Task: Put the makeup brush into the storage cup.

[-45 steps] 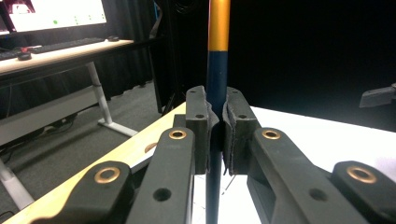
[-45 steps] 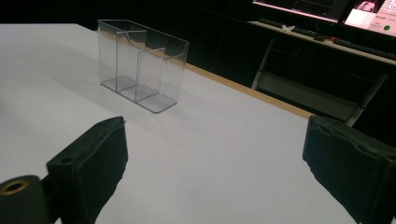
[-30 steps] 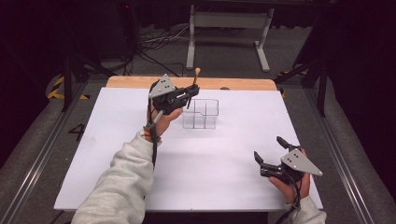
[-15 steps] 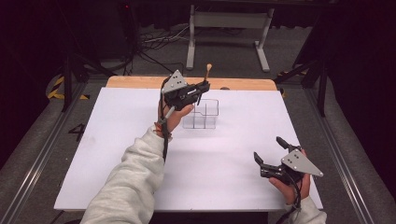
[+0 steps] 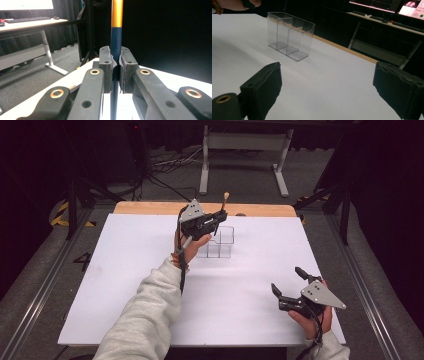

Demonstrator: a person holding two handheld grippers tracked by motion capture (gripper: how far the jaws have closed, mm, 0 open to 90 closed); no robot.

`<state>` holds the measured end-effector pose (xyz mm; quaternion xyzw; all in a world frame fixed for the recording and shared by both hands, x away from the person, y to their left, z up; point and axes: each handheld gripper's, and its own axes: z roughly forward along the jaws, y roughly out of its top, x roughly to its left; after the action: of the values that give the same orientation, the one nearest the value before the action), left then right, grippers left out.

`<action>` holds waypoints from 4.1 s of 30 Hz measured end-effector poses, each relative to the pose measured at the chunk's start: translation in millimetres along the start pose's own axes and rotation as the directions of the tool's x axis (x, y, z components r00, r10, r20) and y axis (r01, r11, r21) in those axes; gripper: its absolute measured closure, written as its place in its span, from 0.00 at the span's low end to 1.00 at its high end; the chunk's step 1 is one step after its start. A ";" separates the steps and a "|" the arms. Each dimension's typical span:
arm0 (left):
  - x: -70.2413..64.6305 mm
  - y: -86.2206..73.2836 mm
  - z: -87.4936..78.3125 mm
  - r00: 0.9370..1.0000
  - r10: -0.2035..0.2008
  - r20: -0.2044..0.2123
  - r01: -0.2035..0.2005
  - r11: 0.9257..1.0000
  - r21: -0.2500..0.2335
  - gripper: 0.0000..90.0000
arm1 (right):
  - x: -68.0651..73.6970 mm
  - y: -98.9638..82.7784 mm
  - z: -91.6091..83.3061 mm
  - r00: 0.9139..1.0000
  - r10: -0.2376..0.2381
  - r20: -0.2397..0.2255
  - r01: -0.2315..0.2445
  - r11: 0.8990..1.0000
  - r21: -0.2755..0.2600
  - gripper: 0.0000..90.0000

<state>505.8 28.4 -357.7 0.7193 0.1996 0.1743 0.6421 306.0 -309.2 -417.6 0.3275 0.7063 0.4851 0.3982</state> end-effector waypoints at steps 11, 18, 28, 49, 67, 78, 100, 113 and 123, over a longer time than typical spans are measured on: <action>1.2 -15.2 7.9 1.000 -0.006 -0.024 0.007 0.999 0.038 0.92 | -0.8 -1.4 0.3 1.000 0.008 -0.019 -0.008 1.000 0.013 0.10; 0.5 -23.7 10.0 1.000 -0.007 -0.023 0.008 0.998 0.055 0.92 | -1.3 -1.4 -0.2 1.000 0.009 -0.019 -0.008 1.000 0.014 0.11; 0.7 -34.1 11.4 1.000 -0.019 -0.021 0.021 0.997 0.078 0.92 | -1.0 -1.5 0.1 1.000 0.009 -0.027 -0.008 1.000 0.017 0.11; 2.0 -44.3 5.5 0.999 -0.017 -0.031 0.020 0.993 0.113 0.91 | 0.3 -0.9 0.6 1.000 0.002 -0.030 -0.001 1.000 0.022 0.11; 1.3 -41.5 4.6 0.999 -0.007 -0.039 0.012 0.992 0.128 0.86 | 0.3 -1.3 1.4 1.000 0.000 -0.031 0.001 1.000 0.028 0.12; 2.0 -33.7 -8.8 0.992 0.041 -0.119 -0.022 0.988 0.152 0.45 | 0.8 -1.0 1.5 0.999 0.000 -0.032 0.001 1.000 0.027 0.12; 6.5 -29.7 -46.8 0.976 0.111 -0.186 -0.082 0.984 0.158 0.10 | 1.1 -1.2 1.6 0.999 -0.002 -0.032 0.003 0.999 0.033 0.12; 7.7 -35.2 -65.0 0.973 0.161 -0.165 -0.131 0.975 0.178 0.02 | 2.5 -1.1 2.2 0.999 -0.009 -0.035 0.011 0.999 0.036 0.12; 2.4 -29.2 -77.4 0.967 0.193 -0.165 -0.165 0.972 0.169 0.03 | 2.2 -1.0 1.6 0.999 -0.006 -0.032 0.008 0.999 0.033 0.12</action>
<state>466.8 98.5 -377.9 0.7632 0.2037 0.2800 0.5455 306.3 -307.0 -419.4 0.3238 0.7216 0.4771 0.3831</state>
